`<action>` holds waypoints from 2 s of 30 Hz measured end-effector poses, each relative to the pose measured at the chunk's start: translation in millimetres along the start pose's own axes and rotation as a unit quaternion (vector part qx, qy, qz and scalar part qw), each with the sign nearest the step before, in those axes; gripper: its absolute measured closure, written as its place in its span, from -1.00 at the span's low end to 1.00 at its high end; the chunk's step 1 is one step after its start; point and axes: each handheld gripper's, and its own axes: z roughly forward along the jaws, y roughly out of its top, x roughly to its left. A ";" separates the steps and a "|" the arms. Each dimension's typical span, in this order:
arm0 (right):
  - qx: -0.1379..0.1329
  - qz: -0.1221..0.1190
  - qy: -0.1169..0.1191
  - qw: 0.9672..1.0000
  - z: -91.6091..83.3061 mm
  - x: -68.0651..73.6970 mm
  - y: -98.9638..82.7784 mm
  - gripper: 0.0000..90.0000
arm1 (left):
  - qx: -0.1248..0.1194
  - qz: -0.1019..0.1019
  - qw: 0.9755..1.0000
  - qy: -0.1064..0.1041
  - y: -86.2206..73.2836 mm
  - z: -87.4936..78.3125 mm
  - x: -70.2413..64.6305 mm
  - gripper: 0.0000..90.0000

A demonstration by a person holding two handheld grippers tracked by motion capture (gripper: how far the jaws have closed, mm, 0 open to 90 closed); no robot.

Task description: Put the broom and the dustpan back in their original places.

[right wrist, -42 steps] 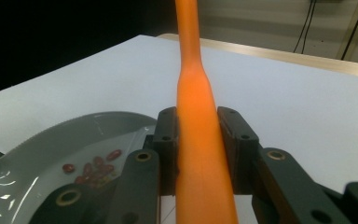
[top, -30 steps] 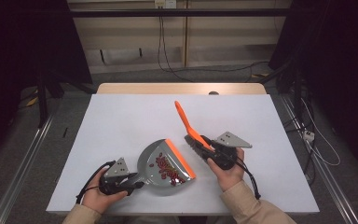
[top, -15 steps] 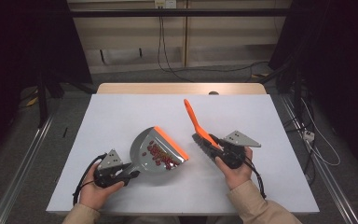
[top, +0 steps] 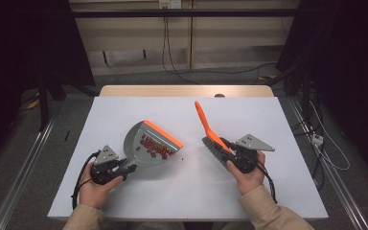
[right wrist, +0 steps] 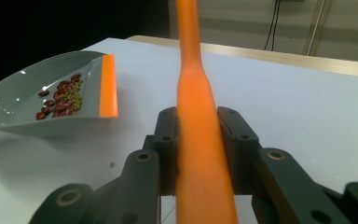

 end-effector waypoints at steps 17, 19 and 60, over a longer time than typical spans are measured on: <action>0.009 0.000 0.005 1.000 4.2 1.4 -3.5 0.57 | 0.025 0.016 1.000 0.011 -3.7 -3.5 1.8 0.41; 0.013 -0.005 0.010 1.000 8.4 5.4 -4.8 0.57 | 0.031 0.026 0.999 -0.004 -4.6 -5.4 -3.0 0.41; 0.001 -0.020 0.043 0.999 25.8 32.5 -1.0 0.57 | 0.036 0.047 0.997 -0.059 -20.5 -1.8 -15.0 0.41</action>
